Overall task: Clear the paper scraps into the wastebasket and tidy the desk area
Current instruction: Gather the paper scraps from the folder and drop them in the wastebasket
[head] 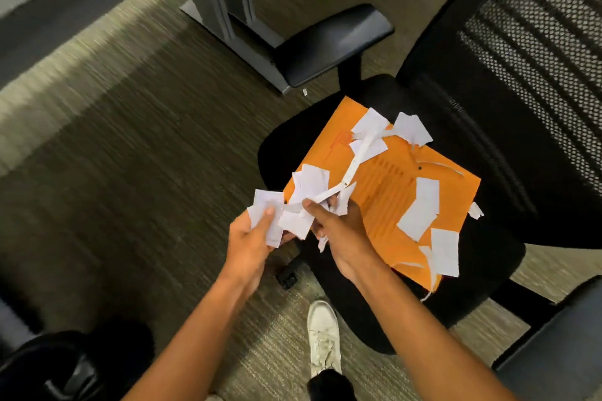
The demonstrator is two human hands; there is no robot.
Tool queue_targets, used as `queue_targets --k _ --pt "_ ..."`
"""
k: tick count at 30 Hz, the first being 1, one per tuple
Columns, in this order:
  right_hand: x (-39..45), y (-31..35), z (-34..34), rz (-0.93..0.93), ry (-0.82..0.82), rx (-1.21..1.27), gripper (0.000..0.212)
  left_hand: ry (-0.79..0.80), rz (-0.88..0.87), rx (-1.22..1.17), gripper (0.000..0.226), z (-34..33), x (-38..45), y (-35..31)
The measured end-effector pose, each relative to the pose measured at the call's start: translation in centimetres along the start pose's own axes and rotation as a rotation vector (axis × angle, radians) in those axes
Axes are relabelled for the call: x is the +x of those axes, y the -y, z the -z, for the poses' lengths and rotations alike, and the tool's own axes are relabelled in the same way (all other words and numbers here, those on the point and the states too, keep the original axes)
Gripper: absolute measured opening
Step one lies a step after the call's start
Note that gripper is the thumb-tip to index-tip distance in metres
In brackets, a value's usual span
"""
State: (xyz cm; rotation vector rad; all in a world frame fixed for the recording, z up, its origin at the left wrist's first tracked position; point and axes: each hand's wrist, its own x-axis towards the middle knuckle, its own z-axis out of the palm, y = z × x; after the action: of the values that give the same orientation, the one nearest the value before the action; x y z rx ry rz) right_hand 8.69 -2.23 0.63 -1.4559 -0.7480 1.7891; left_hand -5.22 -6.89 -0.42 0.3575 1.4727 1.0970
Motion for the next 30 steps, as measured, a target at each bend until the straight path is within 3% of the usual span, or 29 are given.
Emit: queue_targets --k 5,8,11,15,20,23,26,30 --pt "-2.5 -3.1 -6.7 -0.066 0.138 -0.067 0.015 -0.205 -0.028 -0.035 0.025 9.7 -3.6 0.3" --pt "-4.2 -5.2 -10.7 -0.143 0.191 -0.132 0.031 -0.357 -0.007 -0.091 0.023 16.4 -5.9 1.1" --pt "-6.3 -7.6 -15.1 -0.199 0.272 -0.237 0.026 -0.499 0.02 -0.135 0.027 23.4 -8.6 2.5" --pt "-9.0 -11.9 -21.2 -0.251 0.342 -0.375 0.015 -0.61 0.023 -0.224 0.014 30.8 -12.8 4.5" --pt "-12.9 -19.7 -28.9 -0.344 0.41 -0.448 0.022 -0.723 0.075 -0.313 0.028 39.0 -17.6 8.3" --pt "-15.3 -24.8 -32.9 -0.401 0.457 -0.461 0.023 -0.778 0.098 -0.32 0.023 43.0 -19.9 10.6" --pt "-17.3 -30.4 -36.2 -0.402 0.515 -0.493 0.032 -0.826 0.137 -0.312 0.02 46.6 -21.6 13.0" --pt "-19.0 -37.4 -39.7 -0.335 0.518 -0.662 0.064 -0.847 0.217 -0.258 0.024 50.6 -22.4 15.5"
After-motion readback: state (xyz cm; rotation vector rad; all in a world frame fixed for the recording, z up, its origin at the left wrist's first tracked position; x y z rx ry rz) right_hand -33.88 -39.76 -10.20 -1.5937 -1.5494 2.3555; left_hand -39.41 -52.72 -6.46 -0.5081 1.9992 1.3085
